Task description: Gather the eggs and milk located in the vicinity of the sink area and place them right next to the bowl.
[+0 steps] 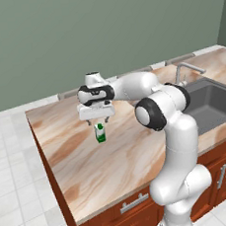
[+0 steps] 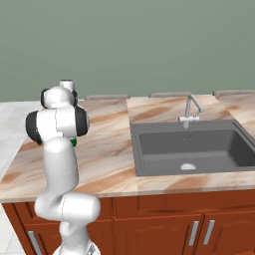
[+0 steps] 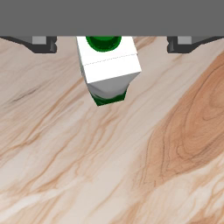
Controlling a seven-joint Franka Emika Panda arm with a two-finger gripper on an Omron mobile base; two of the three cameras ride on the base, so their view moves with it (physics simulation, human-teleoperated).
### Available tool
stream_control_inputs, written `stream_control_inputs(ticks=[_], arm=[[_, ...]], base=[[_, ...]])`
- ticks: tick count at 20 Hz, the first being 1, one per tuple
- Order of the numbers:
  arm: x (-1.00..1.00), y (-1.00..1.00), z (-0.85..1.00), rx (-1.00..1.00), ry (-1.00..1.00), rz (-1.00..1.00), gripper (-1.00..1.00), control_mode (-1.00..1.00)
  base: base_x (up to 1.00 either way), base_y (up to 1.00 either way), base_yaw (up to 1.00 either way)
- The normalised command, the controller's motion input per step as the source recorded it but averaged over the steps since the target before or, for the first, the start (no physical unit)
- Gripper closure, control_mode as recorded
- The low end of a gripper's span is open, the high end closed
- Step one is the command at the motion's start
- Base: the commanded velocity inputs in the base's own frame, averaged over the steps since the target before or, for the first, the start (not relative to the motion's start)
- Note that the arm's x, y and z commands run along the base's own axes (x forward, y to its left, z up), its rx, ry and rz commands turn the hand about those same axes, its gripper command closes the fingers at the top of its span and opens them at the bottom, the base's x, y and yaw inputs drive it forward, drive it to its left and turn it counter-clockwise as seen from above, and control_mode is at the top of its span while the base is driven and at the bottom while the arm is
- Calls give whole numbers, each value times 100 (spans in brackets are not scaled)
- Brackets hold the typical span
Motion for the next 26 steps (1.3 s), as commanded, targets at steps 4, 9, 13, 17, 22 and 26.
stream_control_inputs(ticks=[4, 9, 13, 17, 22, 26], arm=[[-1, 0, -7, 0, 0, -1, -100, -100], [0, 0, -21, 0, 0, -1, -100, -100], [-3, 0, -19, 0, -2, 0, -100, -100], [-1, 0, -24, 0, -1, 0, -100, -100], [0, 0, -31, 0, 0, 0, -100, -100], [0, 0, -4, 0, 0, 0, -100, -100]], base=[[0, 0, 0], [0, 0, 0], [0, 0, 0], [0, 0, 0], [0, 0, 0], [0, 0, 0]])
